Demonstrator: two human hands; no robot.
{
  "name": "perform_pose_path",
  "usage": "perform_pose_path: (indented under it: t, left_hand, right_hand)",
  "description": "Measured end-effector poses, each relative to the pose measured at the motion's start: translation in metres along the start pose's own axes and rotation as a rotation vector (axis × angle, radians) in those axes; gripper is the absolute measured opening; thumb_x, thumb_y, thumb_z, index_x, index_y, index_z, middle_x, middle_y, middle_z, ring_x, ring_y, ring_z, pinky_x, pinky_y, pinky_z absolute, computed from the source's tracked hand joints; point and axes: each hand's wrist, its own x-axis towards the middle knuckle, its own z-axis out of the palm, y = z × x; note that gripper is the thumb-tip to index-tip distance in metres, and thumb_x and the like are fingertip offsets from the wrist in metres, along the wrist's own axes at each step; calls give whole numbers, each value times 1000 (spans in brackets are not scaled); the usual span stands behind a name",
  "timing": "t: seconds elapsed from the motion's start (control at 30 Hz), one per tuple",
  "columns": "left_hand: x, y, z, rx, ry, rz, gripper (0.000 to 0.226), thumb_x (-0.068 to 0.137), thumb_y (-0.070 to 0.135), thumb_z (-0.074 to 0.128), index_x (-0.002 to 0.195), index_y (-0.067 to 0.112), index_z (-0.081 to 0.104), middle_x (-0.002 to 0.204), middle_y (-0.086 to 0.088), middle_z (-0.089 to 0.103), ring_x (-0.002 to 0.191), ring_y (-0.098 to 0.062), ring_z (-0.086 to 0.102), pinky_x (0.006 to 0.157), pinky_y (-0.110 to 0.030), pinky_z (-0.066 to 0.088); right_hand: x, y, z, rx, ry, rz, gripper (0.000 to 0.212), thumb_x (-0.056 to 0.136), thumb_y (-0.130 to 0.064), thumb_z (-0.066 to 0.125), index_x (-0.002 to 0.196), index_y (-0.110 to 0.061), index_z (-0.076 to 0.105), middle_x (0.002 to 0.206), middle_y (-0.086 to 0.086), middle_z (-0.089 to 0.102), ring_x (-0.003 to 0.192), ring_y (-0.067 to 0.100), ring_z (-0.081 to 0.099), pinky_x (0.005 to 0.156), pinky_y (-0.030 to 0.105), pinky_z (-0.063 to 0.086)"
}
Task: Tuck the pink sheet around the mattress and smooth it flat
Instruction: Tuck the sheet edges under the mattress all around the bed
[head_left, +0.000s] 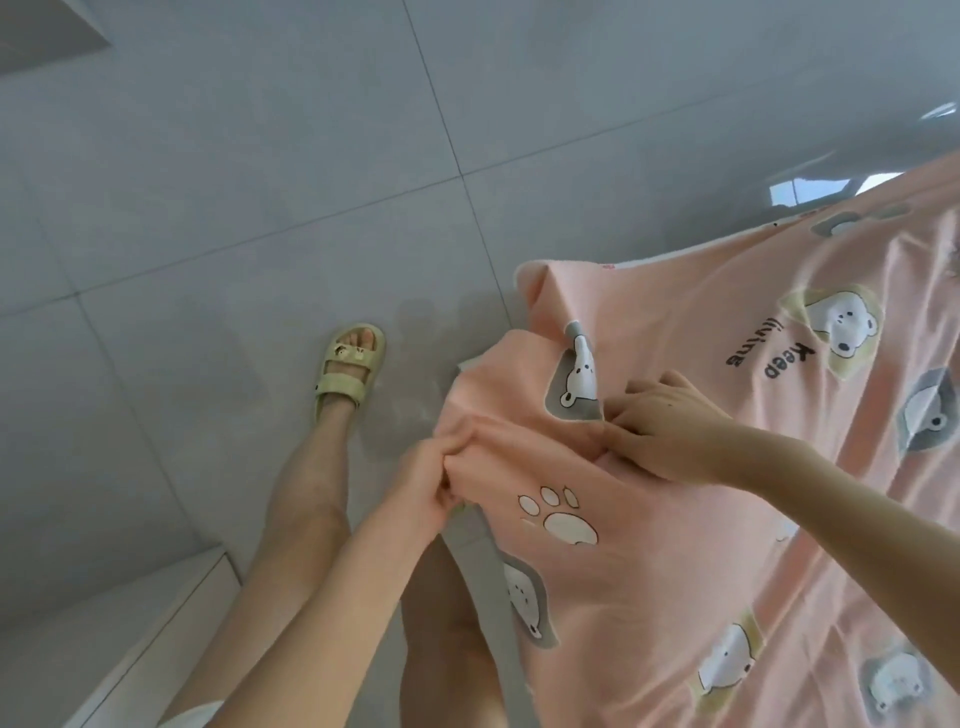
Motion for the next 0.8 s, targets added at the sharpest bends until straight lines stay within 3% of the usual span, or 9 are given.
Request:
perform_pose_path:
  t: [0.1, 0.2, 0.27, 0.33, 0.4, 0.57, 0.63, 0.7, 0.8]
  left_hand:
    - [-7, 27, -30, 11, 199, 185, 28, 82, 18, 68, 61, 15, 49, 54, 1, 44, 51, -14, 35, 45, -21, 29]
    - [-18, 51, -42, -360, -99, 100, 42, 92, 31, 52, 53, 15, 52, 52, 1, 51, 50, -15, 48, 57, -27, 43]
    - [-8, 46, -38, -261, -126, 43, 39, 97, 24, 44, 66, 10, 64, 68, -5, 63, 64, -18, 63, 65, -30, 55]
    - [7, 35, -19, 12, 22, 11, 25, 98, 11, 43, 80, 8, 60, 72, -7, 62, 64, -16, 60, 51, -21, 54]
    - [11, 26, -3, 94, -8, -109, 21, 95, 16, 50, 75, 10, 55, 61, -4, 57, 52, -14, 56, 41, -19, 48]
    - [10, 33, 24, 68, -205, -306, 33, 80, 47, 57, 59, 23, 48, 58, 5, 43, 54, -12, 41, 55, -21, 23]
    - [2, 42, 32, 33, -282, -307, 31, 79, 48, 58, 61, 23, 52, 61, 3, 50, 60, -14, 47, 59, -23, 30]
    - [-3, 54, 39, 91, -315, -230, 25, 92, 41, 50, 82, 21, 61, 69, -1, 62, 82, -18, 55, 75, -29, 42]
    - [-15, 67, 50, 253, -319, -102, 27, 99, 29, 41, 101, 11, 61, 75, 2, 62, 87, -12, 57, 81, -22, 44]
  right_hand:
    - [7, -1, 1, -69, 40, -24, 56, 99, -46, 17, 83, -28, 67, 90, -14, 56, 92, 10, 40, 91, 27, 23]
    - [4, 2, 6, -27, 73, -16, 85, 82, -70, -3, 93, -27, 70, 96, -16, 59, 97, 9, 45, 99, 24, 24]
    - [-7, 6, 9, 58, 118, -5, 102, 67, -80, -17, 86, -26, 67, 90, -17, 60, 93, 7, 48, 93, 20, 24]
    - [-27, 13, 12, 108, 153, -17, 98, 68, -81, -20, 76, -28, 63, 80, -16, 58, 85, 1, 47, 91, 18, 23]
    - [-43, 15, 11, 168, 183, -32, 79, 75, -79, -13, 64, -35, 52, 70, -17, 53, 83, -3, 45, 90, 18, 22]
    - [-43, 13, 5, 201, 139, -39, 79, 76, -80, -9, 66, -32, 53, 69, -15, 52, 79, 3, 47, 87, 19, 25]
    - [-40, 12, 3, 202, 125, -42, 72, 73, -82, -10, 62, -38, 46, 67, -17, 49, 79, 3, 46, 87, 18, 24]
    - [-41, 11, 2, 219, 122, -34, 71, 74, -82, -9, 60, -39, 46, 65, -17, 47, 80, 0, 45, 87, 17, 22]
    - [-42, 12, 3, 203, 98, -5, 92, 72, -82, -12, 75, -31, 64, 72, -16, 54, 83, 0, 45, 91, 15, 20]
